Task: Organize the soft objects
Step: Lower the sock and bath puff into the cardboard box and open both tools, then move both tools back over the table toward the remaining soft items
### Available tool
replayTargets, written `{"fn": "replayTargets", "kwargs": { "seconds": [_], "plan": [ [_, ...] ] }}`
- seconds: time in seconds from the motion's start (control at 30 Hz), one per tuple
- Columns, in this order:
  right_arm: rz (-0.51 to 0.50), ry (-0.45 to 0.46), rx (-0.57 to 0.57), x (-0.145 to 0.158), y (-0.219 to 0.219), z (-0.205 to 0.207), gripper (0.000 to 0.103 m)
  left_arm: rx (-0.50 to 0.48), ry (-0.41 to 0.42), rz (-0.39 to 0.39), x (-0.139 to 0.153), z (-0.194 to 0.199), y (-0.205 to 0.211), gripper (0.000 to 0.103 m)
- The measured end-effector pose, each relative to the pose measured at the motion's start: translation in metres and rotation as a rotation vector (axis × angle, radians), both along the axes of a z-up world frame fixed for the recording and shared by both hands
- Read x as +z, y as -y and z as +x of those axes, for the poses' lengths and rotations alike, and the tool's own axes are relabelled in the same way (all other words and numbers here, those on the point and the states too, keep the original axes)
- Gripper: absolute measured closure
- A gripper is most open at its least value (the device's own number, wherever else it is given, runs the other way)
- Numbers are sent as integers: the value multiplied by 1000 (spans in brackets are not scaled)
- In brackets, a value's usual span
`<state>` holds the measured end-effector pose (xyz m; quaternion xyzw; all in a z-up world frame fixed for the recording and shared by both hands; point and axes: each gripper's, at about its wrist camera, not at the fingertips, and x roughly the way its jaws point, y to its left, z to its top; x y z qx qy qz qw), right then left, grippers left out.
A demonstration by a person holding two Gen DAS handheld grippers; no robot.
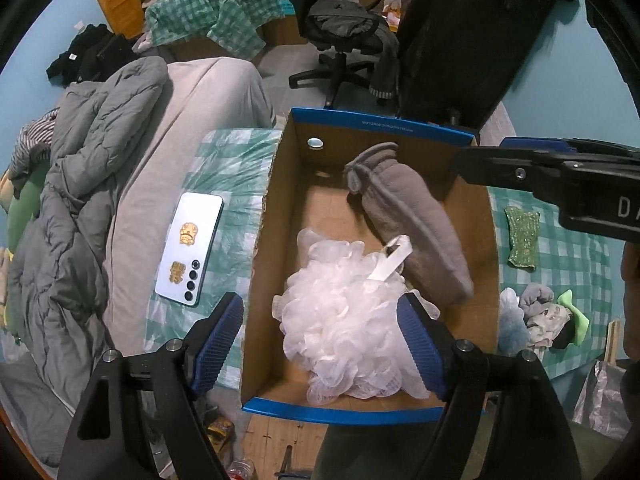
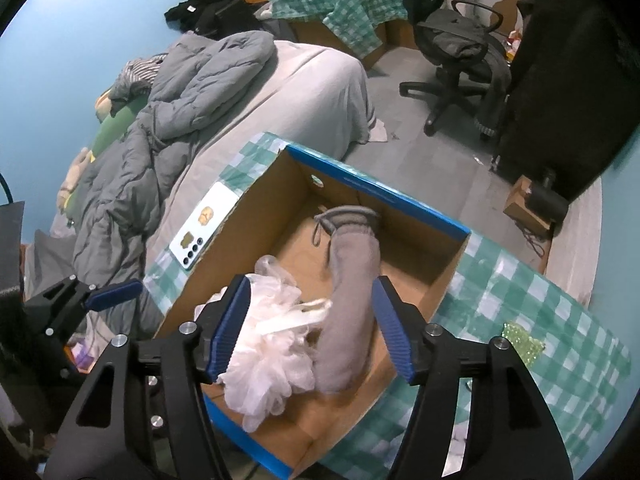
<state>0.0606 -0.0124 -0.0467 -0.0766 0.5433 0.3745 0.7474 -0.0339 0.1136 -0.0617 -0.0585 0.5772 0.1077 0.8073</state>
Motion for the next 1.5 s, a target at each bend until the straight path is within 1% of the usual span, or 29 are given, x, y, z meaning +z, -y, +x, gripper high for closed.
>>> {"fn": "replayTargets", "kwargs": {
  "seconds": [0.17,0.5,0.7,0.9,1.17,1.5],
  "plan": [
    [-12,4,-23,2,8,-3,36,-18,0,0,1,-3,6,22],
    [-28,12,-81,7,37,-9,33,-67,14,24,11,-7,27,22],
    [-41,25,-113,12,57,-13,30,-78,28,10,17,-6,36,22],
    [-53,41,-150,17,78,-17,29,-99,30,-12,18,-2,51,22],
    [-82,38,-215,13,120,-20,28,-155,24,-40,15,7,84,22],
    [-138,9,-322,1,190,-27,28,-254,3,-51,7,18,133,22]
  ]
}}
